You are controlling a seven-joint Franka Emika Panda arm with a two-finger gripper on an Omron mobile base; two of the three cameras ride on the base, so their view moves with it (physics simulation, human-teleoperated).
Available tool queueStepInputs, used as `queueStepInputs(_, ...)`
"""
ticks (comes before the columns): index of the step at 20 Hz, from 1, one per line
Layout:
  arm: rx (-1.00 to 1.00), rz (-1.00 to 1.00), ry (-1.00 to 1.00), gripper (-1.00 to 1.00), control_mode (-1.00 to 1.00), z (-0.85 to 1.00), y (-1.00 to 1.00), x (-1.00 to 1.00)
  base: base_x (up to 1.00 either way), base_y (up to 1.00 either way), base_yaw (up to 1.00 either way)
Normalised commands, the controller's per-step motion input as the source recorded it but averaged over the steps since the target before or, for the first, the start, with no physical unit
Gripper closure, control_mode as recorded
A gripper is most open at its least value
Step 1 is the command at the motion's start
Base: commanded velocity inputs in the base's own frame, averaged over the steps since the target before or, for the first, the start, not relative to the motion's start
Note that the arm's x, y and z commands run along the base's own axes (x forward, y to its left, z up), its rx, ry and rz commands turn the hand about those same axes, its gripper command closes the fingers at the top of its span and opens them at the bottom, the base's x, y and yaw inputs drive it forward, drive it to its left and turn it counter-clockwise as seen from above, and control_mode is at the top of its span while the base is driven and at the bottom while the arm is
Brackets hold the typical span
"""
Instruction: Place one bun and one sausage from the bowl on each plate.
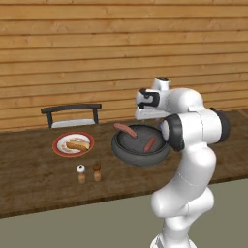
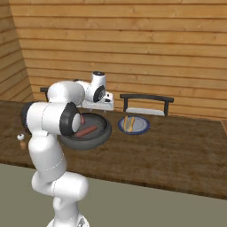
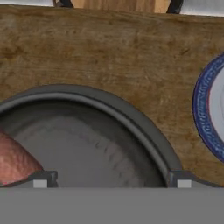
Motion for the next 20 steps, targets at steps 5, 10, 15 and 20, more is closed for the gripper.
queueStepInputs(5, 0.00, 0.02, -0.03, -1.00, -1.00, 0.12, 0.52, 0.00, 0.00, 0.00, 0.00)
queueStepInputs(10, 0.00, 0.07, -0.02, -1.00, -1.00, 0.07, 0.52, 0.00, 0.00, 0.00, 0.00)
queueStepInputs(15, 0.00, 0.11, -0.01, -1.00, -1.00, 0.00, 0.31, 0.00, 0.00, 0.00, 0.00)
queueStepInputs(20, 0.00, 0.15, -0.12, -1.00, -1.00, 0.00, 0.03, -0.02, 0.00, 0.00, 0.00)
